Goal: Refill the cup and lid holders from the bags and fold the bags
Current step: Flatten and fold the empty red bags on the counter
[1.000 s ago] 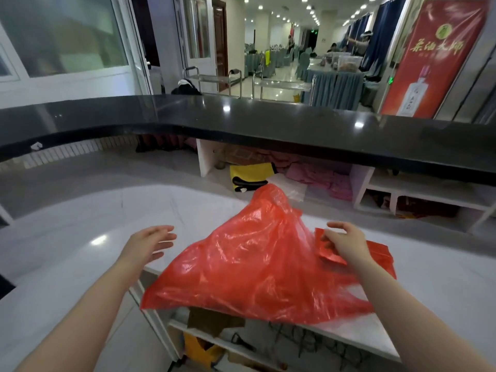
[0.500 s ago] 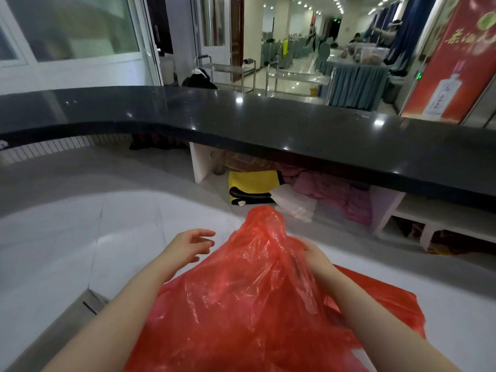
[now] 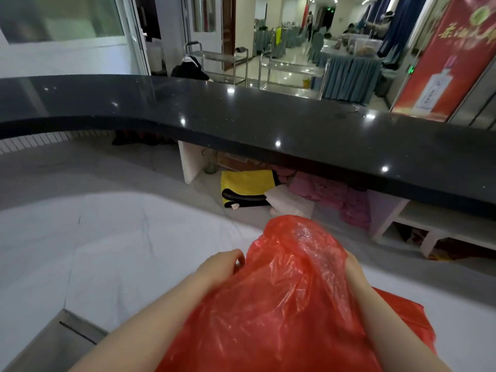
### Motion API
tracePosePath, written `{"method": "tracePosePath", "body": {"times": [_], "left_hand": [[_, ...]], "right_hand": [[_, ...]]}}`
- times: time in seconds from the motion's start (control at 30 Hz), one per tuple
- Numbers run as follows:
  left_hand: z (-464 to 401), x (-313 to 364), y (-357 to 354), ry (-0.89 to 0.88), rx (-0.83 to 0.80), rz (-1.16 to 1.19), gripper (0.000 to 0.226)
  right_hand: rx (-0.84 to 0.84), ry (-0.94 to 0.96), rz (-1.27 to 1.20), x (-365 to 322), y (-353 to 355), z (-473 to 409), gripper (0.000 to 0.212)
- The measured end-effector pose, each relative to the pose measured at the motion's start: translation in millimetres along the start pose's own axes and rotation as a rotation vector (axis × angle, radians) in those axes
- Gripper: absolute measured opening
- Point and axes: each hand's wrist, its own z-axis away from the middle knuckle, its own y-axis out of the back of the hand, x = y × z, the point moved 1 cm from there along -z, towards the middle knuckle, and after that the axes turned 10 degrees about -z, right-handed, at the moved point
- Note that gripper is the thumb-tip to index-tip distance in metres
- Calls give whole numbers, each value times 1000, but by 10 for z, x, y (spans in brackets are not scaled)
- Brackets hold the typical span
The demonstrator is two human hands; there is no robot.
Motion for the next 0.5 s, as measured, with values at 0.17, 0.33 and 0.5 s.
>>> {"method": "tracePosePath", "body": {"times": [0.17, 0.33, 0.5], "left_hand": [[-32, -198, 39, 70, 153, 80, 8], [68, -795, 260, 251, 379, 176, 16], [268, -1386, 443, 455, 483, 252, 18]], "right_hand": [[88, 7, -101, 4, 40, 21, 29], [164, 45, -347, -21, 58, 90, 26], [232, 87, -557, -111, 58, 94, 18]]}}
